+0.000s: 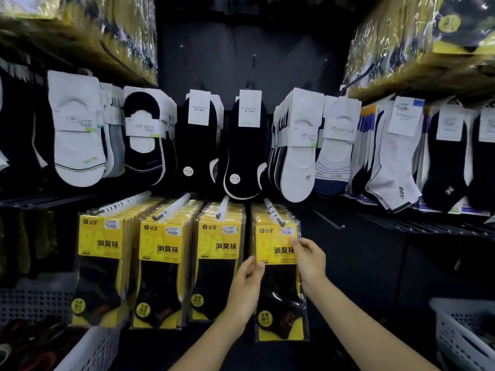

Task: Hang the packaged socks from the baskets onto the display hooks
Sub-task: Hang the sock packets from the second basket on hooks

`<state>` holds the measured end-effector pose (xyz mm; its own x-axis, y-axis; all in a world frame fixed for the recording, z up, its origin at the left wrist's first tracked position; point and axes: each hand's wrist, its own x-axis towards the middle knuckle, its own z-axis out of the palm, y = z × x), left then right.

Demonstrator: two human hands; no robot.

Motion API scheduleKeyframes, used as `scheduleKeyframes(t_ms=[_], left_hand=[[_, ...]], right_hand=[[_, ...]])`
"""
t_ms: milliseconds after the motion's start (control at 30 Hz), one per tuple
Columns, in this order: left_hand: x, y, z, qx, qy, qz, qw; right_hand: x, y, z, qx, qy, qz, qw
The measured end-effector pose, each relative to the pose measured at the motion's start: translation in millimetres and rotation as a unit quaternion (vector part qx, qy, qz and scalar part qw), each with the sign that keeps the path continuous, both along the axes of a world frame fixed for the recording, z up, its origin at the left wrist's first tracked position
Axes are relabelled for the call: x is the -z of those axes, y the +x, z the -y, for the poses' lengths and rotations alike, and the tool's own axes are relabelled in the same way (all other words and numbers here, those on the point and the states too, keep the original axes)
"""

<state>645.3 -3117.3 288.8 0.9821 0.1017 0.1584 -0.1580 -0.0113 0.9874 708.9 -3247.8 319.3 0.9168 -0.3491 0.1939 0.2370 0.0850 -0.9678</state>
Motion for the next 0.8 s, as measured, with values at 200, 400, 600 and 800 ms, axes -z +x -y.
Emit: scheduleKeyframes(t_ms=[200, 400, 600, 800], left_hand=[[5.5, 29.6, 0.2, -0.030, 0.055, 0.021, 0.998], [26.4, 22.4, -9.0, -0.024, 0.102, 0.030, 0.994], [90.0, -44.1, -42.8, -0.037, 0.187, 0.008, 0.982], [193.4, -149.4, -75.7, -0.069, 0.175, -0.181, 0.965]], right_hand=[[10.3, 16.4, -3.0, 0.045, 0.000, -0.021, 0.999], [29.0, -12.2, 4.8, 0.037, -0.062, -0.005, 0.997], [96.0, -89.6, -0.1, -0.057, -0.158, -0.008, 0.986], [223.3, -187.1, -17.2, -0.216, -0.209, -0.249, 0.921]])
